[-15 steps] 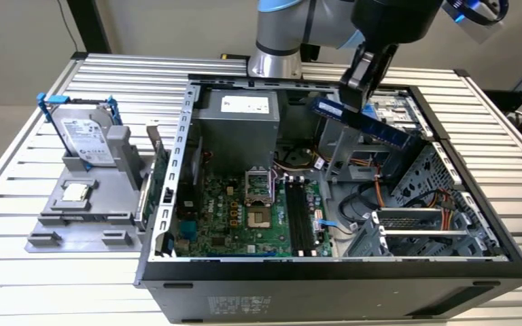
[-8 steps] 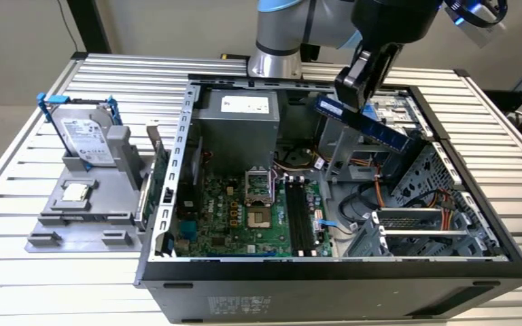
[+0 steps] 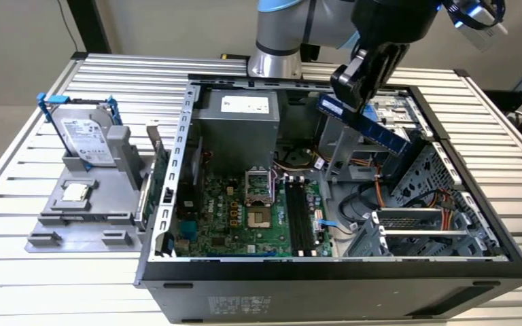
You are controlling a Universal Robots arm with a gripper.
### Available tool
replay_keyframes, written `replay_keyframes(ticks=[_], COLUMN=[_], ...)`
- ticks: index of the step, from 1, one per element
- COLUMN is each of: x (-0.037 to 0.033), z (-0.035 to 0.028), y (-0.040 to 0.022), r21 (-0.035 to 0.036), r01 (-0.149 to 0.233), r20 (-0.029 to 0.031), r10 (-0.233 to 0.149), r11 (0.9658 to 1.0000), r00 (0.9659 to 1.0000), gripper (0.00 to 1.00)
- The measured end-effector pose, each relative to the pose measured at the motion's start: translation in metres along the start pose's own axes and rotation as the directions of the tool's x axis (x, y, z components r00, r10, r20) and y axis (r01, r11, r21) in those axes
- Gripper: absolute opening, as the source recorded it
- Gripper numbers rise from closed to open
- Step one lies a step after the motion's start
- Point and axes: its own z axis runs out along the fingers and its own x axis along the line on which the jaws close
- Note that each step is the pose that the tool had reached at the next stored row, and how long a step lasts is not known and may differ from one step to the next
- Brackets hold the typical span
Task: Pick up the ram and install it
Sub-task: 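Insert the ram into the slot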
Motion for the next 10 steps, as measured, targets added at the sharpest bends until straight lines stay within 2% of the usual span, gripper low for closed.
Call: replay_keyframes(ticks=[5, 10], x=[0.0, 0.0001], z=[0.0, 0.0], y=[0.0, -0.0001], r21=[0.0022, 0.0043], r01=[-0.063, -0.129], r20=[0.0003, 0.0007], r10=[0.063, 0.129], r11=[0.998, 0.9916], r00=[0.998, 0.9916], gripper=[0.0, 0.0])
